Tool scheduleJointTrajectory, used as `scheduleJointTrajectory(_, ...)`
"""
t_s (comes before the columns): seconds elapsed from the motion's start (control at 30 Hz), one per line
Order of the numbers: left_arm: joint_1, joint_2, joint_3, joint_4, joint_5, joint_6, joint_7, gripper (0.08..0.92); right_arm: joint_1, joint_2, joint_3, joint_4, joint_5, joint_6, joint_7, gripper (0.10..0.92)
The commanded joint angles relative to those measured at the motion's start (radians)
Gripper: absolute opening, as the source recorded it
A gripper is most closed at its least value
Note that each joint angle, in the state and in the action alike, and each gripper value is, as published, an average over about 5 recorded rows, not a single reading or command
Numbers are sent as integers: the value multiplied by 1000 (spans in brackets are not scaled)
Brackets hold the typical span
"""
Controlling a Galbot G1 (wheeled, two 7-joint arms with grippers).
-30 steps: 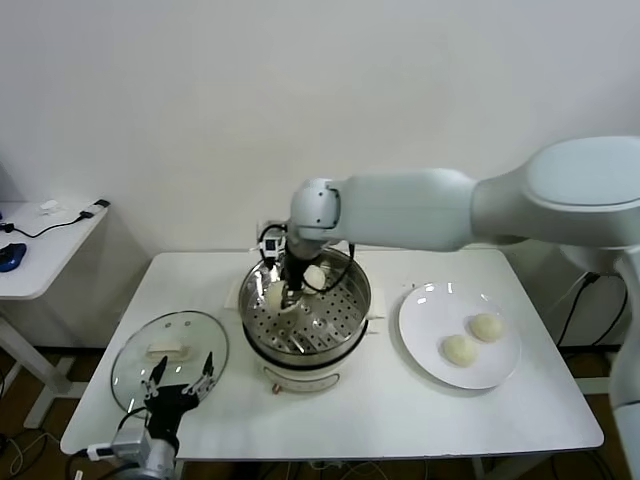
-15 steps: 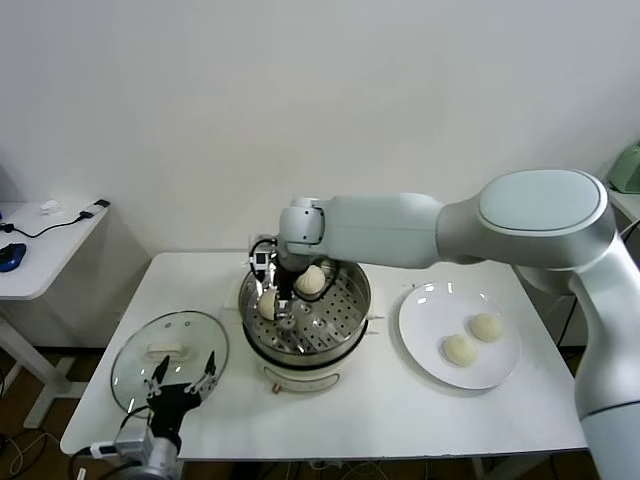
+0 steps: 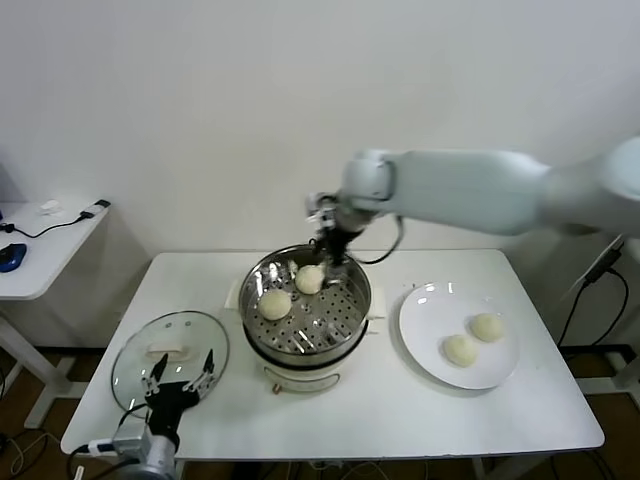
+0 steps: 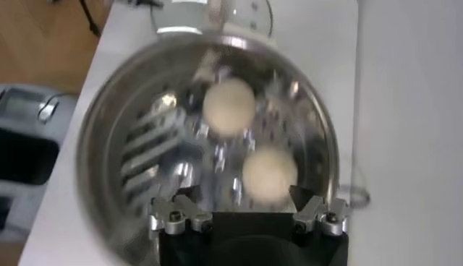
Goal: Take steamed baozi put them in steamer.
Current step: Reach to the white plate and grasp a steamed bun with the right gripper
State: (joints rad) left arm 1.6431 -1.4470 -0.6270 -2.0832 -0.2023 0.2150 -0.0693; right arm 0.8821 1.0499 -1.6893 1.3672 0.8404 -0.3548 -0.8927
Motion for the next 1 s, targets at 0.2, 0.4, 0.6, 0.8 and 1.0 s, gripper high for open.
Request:
scheduleJointTrajectory(0.2,-2,3,-5,2,-2,-2,0,823,-84,-488,-183,120,-372,64,-53,823)
scheduleJointTrajectory(0.4,0,3,-14,2,-7,0,-1,823,-315,-479,-18,2,-430,44,-20,823)
scheduleJointTrajectory(0.6,4,-3,-16,2,-5,-1,-1,823,-468,-427,129,-73,-452,24,10,823)
scheduleJointTrajectory(0.8,9,-3,-23,6,-6,-3,-2,823,-561,-354,219,-151,-456,17,33,823)
scheduleJointTrajectory(1.0,11,-3,-29,6,-9,-3,-3,823,-613,-302,264,-201,-462,16,34,823)
